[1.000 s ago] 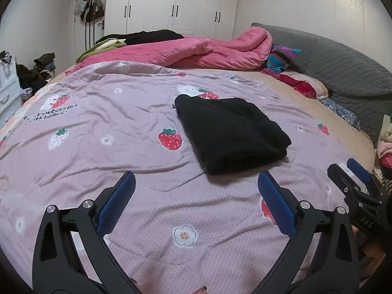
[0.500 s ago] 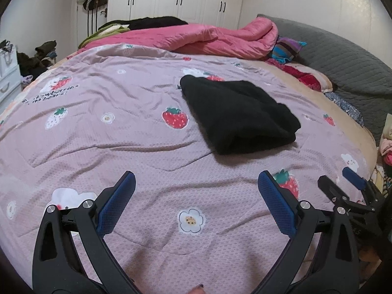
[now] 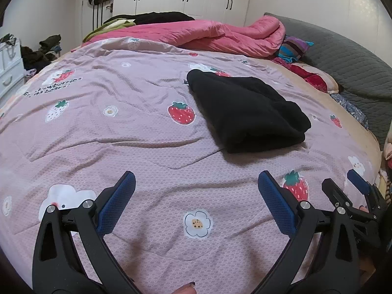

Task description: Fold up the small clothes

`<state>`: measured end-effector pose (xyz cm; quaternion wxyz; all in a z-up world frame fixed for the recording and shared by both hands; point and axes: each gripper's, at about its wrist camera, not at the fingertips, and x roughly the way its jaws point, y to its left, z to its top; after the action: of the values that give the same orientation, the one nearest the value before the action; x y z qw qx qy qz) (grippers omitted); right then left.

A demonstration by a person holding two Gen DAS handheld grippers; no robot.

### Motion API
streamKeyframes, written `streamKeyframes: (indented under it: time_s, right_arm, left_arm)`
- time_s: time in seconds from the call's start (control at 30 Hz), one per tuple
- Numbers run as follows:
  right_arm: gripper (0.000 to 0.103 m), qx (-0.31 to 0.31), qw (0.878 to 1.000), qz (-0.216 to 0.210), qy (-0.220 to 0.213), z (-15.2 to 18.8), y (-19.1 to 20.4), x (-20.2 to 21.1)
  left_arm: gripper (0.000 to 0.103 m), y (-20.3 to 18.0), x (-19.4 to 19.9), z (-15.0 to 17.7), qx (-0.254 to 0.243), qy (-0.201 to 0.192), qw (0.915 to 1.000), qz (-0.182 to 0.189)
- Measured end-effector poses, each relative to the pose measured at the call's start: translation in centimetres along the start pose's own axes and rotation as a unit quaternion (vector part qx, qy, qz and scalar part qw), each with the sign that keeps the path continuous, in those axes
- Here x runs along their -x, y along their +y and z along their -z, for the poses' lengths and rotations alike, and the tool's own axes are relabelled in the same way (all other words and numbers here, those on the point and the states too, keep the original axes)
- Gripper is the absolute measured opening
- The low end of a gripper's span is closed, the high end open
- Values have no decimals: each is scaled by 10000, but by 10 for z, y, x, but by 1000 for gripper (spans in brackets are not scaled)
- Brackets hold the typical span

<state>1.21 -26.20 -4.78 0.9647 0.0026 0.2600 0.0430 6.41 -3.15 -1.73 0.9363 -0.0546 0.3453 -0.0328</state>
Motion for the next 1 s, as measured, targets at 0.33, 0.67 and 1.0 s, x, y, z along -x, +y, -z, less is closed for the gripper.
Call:
streamKeyframes:
  time_s: [0.33, 0.67, 1.0]
  right_arm:
    - [99, -77, 10000, -14, -46, -1, -4, 5]
    - [99, -84, 10000, -47, -11, -2, -4, 3]
    - [99, -97, 9999, -75, 31, 0, -2, 1]
  left_arm:
    - [94, -5, 0, 1, -109, -4, 9999, -55]
    - [94, -7, -3, 2, -125, 87, 9998, -91]
    - [94, -7, -3, 1, -128, 96, 9998, -128]
